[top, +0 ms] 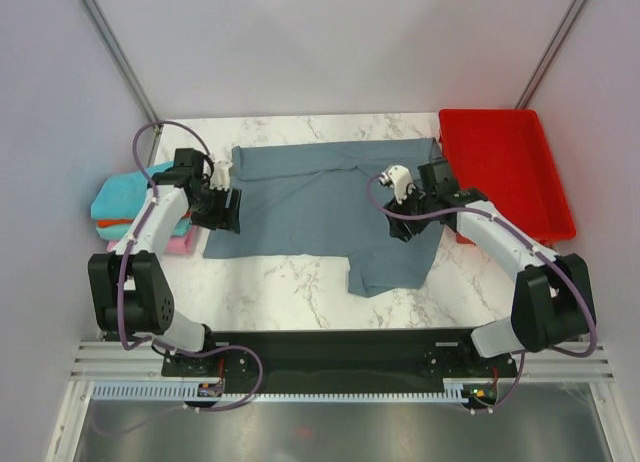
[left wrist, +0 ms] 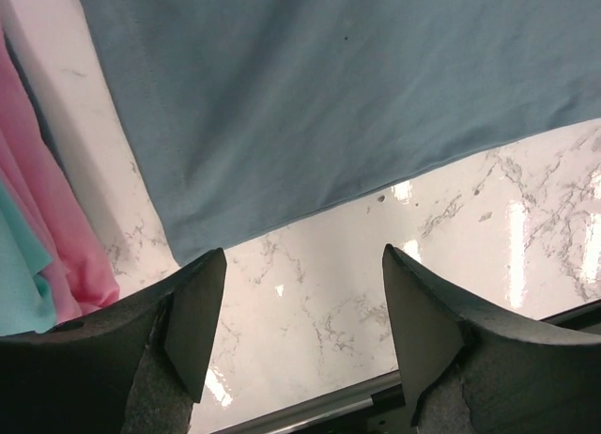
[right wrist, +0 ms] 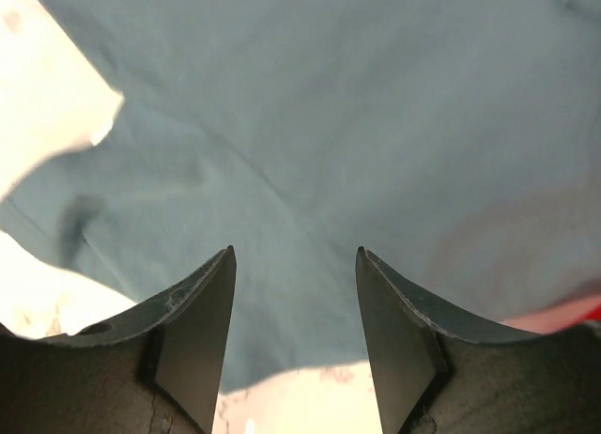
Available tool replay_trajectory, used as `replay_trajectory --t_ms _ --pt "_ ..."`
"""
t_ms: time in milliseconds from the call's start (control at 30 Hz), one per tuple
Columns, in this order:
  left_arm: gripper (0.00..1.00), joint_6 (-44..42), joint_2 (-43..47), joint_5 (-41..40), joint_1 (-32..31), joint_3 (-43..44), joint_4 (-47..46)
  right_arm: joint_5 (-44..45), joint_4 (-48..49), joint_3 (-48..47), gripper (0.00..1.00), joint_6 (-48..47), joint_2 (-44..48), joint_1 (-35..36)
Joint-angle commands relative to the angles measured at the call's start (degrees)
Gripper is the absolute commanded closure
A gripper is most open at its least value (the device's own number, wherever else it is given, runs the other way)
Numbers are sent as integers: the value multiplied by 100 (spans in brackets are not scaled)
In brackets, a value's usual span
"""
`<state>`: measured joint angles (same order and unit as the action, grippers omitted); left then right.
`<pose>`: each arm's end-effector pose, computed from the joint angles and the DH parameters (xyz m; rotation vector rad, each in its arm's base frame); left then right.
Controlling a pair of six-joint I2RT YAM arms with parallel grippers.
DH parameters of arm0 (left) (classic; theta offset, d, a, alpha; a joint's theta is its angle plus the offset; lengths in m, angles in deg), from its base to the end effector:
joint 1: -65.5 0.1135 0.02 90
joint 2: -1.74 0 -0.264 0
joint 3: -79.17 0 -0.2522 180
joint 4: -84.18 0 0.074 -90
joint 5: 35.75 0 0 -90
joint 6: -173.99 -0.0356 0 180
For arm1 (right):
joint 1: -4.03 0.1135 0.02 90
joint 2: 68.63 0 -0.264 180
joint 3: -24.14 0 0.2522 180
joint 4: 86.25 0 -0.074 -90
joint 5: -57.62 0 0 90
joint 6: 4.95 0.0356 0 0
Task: Fold and stack the t-shirts
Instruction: Fold the tshirt
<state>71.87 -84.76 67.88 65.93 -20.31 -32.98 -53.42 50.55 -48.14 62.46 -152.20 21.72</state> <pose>0.2940 -0.0062 0.2495 0.3396 2.7165 -0.2692 0.2820 0.1033 0.2392 -0.9911 2.2748 0.4256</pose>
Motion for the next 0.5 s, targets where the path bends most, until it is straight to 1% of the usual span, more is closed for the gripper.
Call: replay_trajectory --t_ms 0,133,300,467 --pt "26 183 -130 333 -148 -93 -153 433 -265 410 37 -351 498 -47" --pt "27 114 -288 316 -157 -102 -74 574 -571 710 38 -553 772 -47" --pt "28 148 -447 404 -157 82 102 1153 -932 1114 40 -1273 1114 -38" --pt "29 210 -517 413 -157 241 102 1067 -1591 1159 40 -1678 1211 -29"
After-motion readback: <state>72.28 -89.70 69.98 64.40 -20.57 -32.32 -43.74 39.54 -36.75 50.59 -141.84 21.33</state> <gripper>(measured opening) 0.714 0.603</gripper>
